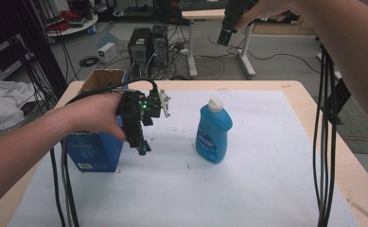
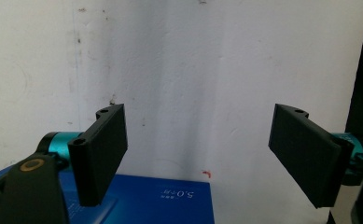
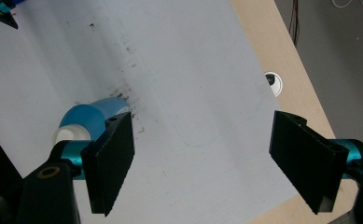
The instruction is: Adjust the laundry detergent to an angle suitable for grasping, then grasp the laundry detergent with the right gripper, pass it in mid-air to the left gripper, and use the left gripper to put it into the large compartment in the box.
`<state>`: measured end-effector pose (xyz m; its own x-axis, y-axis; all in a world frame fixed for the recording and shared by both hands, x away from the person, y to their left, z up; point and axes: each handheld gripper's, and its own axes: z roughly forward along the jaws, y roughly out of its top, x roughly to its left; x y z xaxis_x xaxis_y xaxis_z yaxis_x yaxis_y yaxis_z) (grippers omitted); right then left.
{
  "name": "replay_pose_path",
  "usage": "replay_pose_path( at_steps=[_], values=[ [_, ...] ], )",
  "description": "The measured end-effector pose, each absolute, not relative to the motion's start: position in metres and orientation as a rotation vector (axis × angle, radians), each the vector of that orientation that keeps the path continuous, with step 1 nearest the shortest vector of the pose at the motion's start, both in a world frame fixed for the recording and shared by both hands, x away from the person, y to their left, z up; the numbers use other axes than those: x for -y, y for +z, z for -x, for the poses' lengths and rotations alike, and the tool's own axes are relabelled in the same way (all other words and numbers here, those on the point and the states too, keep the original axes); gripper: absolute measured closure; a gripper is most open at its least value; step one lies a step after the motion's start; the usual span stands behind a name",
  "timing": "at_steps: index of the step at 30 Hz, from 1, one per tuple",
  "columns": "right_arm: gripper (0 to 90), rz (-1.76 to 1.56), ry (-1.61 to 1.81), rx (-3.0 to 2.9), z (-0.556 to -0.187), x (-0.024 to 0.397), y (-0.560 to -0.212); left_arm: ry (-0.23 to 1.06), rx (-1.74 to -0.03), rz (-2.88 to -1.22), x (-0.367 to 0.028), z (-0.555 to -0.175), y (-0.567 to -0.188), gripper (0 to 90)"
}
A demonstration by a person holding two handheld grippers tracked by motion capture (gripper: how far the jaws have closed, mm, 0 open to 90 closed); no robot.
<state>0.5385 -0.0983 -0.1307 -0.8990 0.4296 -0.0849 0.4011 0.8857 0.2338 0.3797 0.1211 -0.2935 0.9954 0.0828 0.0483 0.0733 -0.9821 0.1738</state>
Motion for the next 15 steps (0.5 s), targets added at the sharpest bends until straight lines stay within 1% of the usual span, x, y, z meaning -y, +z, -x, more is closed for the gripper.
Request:
replay_pose_path(
  at_steps=[8,15],
  values=[
    [21.6,-0.633,0.334,-2.919,-0.535,0.099,-0.129,0.095,-0.111,-2.977,-0.122,-0.379,-0.289,19.6],
    [21.6,-0.637,0.395,-2.908,-0.527,0.109,-0.125,0.094,-0.116,-2.974,-0.122,-0.379,-0.289,19.6]
  ],
)
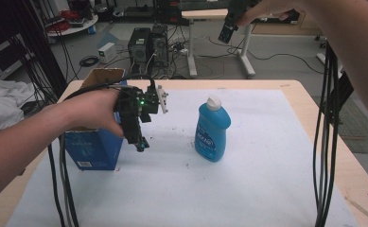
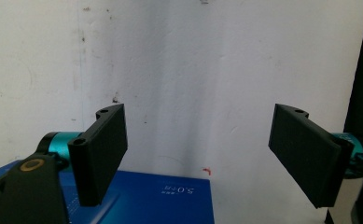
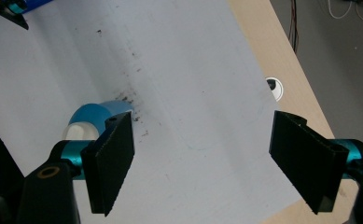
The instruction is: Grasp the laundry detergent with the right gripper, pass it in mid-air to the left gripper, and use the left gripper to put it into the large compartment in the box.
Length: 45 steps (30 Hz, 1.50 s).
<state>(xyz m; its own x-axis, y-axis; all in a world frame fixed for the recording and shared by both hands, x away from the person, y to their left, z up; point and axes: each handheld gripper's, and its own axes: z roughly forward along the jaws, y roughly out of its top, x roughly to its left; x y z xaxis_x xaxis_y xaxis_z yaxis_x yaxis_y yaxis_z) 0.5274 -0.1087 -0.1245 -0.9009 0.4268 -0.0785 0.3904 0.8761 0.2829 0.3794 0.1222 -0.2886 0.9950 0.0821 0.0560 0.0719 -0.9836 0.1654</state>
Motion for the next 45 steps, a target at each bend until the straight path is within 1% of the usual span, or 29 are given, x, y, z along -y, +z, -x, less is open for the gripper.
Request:
replay_pose_path(
  at_steps=[13,25,37,45],
  values=[
    [21.6,-0.655,0.499,-2.877,-0.509,0.132,-0.119,0.116,-0.121,-2.975,-0.122,-0.378,-0.283,19.6],
    [21.6,-0.63,0.586,-2.838,-0.481,0.151,-0.116,0.127,-0.133,-2.977,-0.124,-0.377,-0.282,19.6],
    [21.6,-0.613,0.649,-2.821,-0.453,0.168,-0.133,0.133,-0.143,-2.972,-0.127,-0.377,-0.281,19.6],
    [21.5,-0.59,0.677,-2.831,-0.437,0.171,-0.156,0.137,-0.142,-2.966,-0.127,-0.376,-0.281,19.6]
  ],
)
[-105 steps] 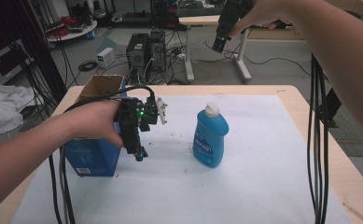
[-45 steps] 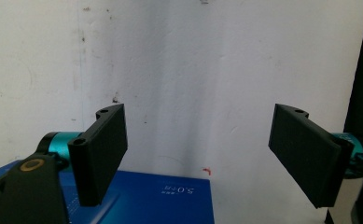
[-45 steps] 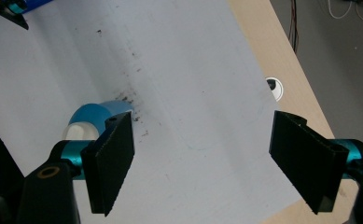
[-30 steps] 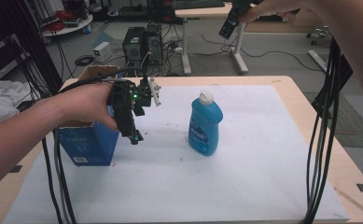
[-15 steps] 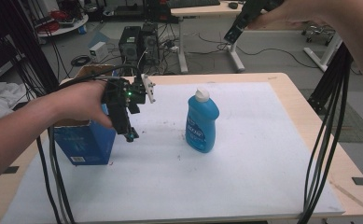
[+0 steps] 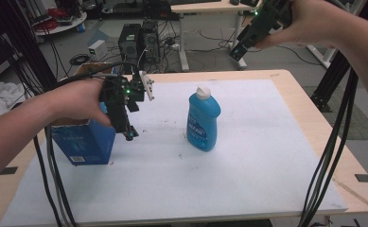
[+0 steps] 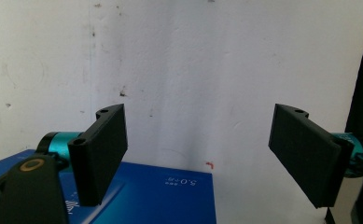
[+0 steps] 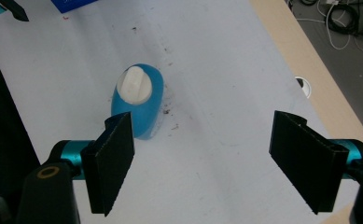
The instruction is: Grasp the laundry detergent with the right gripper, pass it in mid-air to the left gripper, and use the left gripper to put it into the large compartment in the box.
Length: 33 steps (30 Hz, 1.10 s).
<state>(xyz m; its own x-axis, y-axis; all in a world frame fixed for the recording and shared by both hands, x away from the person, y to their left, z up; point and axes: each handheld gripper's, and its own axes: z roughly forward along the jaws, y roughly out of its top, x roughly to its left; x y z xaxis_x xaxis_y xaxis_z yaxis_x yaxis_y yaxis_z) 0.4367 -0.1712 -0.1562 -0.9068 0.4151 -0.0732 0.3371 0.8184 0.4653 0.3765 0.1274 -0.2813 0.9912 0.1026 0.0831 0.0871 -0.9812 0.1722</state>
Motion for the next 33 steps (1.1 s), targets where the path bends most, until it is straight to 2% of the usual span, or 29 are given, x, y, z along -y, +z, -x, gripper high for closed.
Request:
replay_pose_path(
  at_steps=[33],
  values=[
    [21.5,-0.655,0.804,-2.851,-0.399,0.16,-0.258,0.151,-0.145,-2.966,-0.127,-0.375,-0.28,19.6]
  ],
)
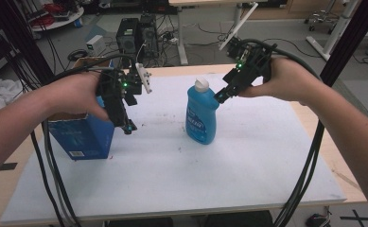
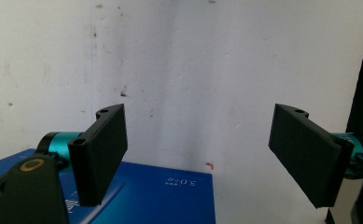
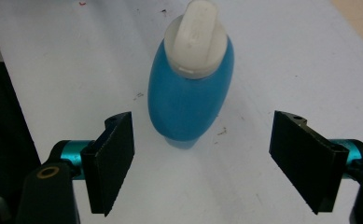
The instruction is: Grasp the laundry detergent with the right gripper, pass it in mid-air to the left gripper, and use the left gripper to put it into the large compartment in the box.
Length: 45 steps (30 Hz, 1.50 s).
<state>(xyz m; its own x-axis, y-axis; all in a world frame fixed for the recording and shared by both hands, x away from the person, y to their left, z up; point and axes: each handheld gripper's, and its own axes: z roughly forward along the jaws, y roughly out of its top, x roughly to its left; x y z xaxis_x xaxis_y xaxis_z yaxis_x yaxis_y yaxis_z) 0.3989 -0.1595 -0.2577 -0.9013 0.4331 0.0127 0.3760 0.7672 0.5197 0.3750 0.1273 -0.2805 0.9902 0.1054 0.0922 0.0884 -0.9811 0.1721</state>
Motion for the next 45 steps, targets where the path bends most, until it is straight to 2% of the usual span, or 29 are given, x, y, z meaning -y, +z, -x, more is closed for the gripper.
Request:
replay_pose_path(
  at_steps=[20,45],
  values=[
    [21.4,-0.691,0.784,-2.833,-0.392,0.142,-0.296,0.151,-0.153,-2.962,-0.127,-0.375,-0.281,19.6],
    [21.5,-0.716,0.757,-2.792,-0.395,0.126,-0.317,0.15,-0.15,-2.965,-0.125,-0.374,-0.281,19.6]
  ],
)
